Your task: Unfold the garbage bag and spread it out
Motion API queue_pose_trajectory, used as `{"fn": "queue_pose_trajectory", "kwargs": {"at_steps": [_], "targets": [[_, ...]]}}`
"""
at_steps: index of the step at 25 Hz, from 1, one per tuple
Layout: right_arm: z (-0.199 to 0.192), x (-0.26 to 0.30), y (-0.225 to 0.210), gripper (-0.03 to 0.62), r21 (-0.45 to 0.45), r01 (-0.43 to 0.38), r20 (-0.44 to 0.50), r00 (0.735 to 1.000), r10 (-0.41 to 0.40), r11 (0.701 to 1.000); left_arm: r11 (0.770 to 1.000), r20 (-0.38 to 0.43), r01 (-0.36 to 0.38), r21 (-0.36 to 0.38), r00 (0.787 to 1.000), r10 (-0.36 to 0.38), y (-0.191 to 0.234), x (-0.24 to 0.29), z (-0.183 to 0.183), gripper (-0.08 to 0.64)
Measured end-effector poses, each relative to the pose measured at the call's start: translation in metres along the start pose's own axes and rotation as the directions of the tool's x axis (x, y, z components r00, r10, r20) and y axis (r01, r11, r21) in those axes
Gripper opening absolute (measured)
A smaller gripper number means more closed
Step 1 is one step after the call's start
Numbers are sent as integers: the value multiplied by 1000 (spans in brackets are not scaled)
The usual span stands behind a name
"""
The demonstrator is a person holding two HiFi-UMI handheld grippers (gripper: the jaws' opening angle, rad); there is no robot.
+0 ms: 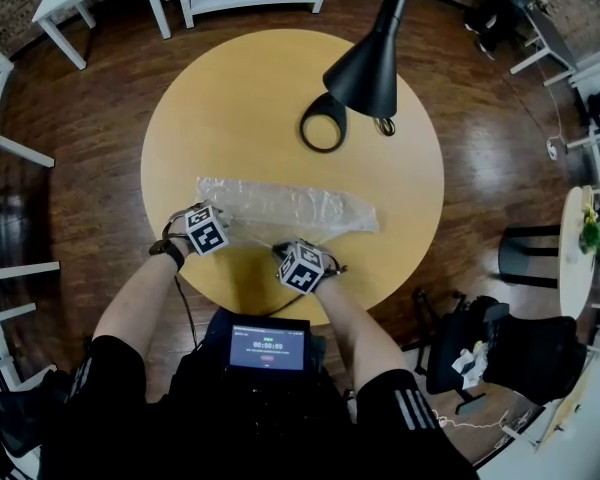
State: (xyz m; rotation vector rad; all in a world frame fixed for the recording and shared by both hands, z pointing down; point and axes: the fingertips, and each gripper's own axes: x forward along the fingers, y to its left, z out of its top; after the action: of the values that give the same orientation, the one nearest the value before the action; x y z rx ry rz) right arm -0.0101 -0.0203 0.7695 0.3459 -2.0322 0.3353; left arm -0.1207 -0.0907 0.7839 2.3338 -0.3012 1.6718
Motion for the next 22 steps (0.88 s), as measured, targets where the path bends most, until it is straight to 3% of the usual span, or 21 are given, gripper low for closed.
{"fn": "queue_pose_trajectory", "kwargs": {"at_steps": [6,12,17,22], "targets": [[1,-2,1,58,1,-23,17,1000,23,1000,1000,-40,25,9,999,-24,-7,14,-14,206],[23,-43,0,87,7,-33,147,989,31,999,1000,-37,26,8,999,-26,-7,14,-17,206],[23,-84,-27,97,38,53,217,974,-60,998,1000,-34,17,19,999,-17,-7,14,-18,206],[9,-110,-83,97,101,176,188,963,-193,979,999,-38,3,55,999,-1,-9,14,-19,206]]}}
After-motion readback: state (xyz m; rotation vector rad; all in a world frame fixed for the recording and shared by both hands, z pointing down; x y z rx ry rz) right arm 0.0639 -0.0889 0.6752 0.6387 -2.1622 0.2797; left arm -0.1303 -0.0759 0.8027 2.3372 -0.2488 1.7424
